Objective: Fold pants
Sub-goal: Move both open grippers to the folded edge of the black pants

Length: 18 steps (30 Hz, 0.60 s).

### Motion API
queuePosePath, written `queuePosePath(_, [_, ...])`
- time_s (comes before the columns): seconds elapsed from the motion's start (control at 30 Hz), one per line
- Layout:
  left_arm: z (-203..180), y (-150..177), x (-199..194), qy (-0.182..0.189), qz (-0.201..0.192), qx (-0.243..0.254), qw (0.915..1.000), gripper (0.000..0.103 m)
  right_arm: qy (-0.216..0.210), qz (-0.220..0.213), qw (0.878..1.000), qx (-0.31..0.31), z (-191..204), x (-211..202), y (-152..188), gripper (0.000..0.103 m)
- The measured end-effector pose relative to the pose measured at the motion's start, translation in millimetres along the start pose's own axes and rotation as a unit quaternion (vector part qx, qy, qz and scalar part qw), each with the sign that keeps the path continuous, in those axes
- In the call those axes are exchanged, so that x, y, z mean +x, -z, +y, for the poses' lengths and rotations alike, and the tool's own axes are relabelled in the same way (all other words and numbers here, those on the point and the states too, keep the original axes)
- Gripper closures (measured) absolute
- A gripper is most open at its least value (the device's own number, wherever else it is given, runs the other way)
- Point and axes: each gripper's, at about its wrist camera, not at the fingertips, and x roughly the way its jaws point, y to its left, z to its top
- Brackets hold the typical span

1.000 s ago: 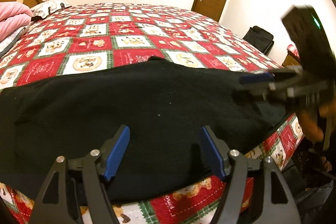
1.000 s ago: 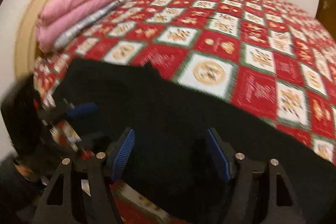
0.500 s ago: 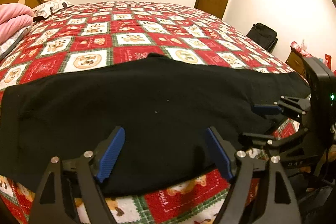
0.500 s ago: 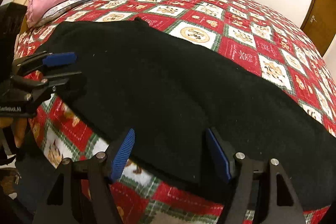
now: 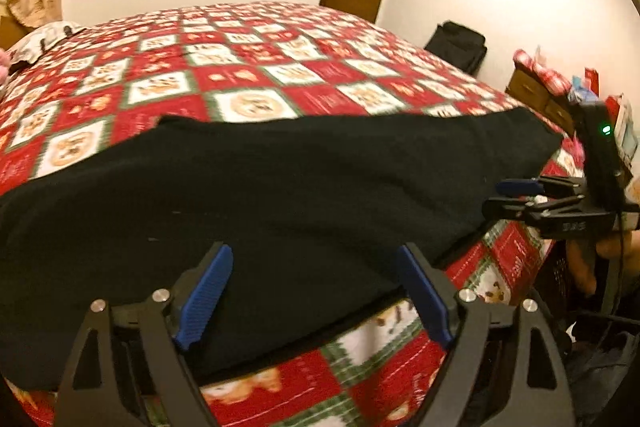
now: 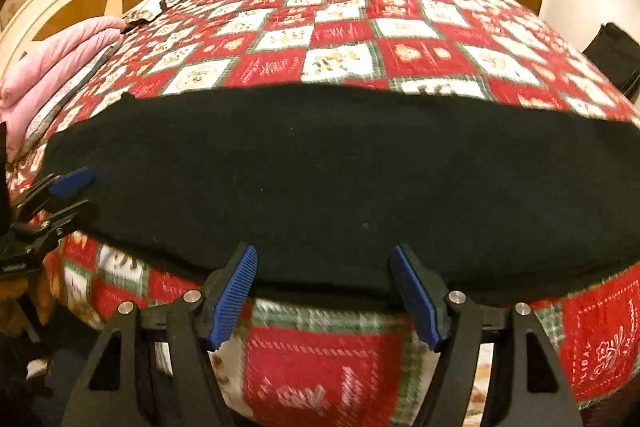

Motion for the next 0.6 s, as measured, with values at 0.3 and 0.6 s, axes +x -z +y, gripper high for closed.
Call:
queuePosePath(0.3, [-32.3,-18.9,6.7,0.031,0.002,0.03,0.9991,0.016,0.017,-0.048,0.997,0.057,-49.4,-42.0,2.9,0.032])
queuePosePath(0.6, [-56.0,-8.9,32.1,0.033,0.026,0.068,0.9968,0.011,0.03,-0.008,0.999,0.043,-56.7,-21.3,13.6,0.032])
